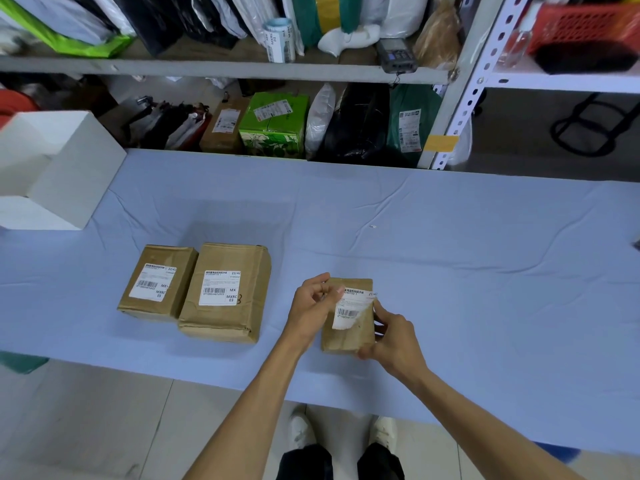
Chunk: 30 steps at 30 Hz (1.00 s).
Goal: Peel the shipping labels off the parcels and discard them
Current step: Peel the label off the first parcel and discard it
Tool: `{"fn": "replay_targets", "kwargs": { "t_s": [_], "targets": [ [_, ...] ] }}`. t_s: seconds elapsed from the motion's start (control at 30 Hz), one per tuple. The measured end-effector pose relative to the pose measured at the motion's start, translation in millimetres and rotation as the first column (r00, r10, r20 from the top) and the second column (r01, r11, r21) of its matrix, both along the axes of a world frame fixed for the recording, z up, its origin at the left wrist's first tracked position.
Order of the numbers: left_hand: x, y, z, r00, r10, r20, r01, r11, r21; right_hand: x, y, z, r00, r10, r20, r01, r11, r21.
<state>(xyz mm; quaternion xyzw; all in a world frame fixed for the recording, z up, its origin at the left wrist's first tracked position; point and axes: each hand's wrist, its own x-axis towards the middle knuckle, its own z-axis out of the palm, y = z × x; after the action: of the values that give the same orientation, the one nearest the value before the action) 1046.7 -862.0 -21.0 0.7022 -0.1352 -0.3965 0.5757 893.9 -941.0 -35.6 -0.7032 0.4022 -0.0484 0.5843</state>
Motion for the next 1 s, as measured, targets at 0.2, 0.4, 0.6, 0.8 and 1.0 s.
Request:
{"fn": "replay_targets", "kwargs": {
  "t_s": [0.2,0.4,0.6,0.8,1.0],
  "targets": [
    [1,3,-1,0.997,0.024,-0.067,-0.027,0.999,-0.046,-2,2,0,0.999,-0.005,0.032,0.005,1.0,0.023],
    [2,11,4,0.998,0.011,-0.057,-0.019,0.991,-0.132,2,5,5,0.991,-0.135,0.018,0.128,0.966,0.226],
    [2,18,7,0.997,-0.04,-0.061,0.028,0.981,-0.191,4,-5,9,0.996,0.016,-0.084,-0.022,0.997,-0.073],
    [-5,26,1,0.996,-0.044,-0.073,0.03,0.982,-0.184,9,-7,10,0.995,0.003,-0.1,-0.017,0.989,-0.144],
    [-5,26,-2,0.998,-0.029,-0.054,0.019,0.984,-0.178,13,-8,13,0.998,-0.048,0.039,0.054,0.983,-0.174]
  ]
}}
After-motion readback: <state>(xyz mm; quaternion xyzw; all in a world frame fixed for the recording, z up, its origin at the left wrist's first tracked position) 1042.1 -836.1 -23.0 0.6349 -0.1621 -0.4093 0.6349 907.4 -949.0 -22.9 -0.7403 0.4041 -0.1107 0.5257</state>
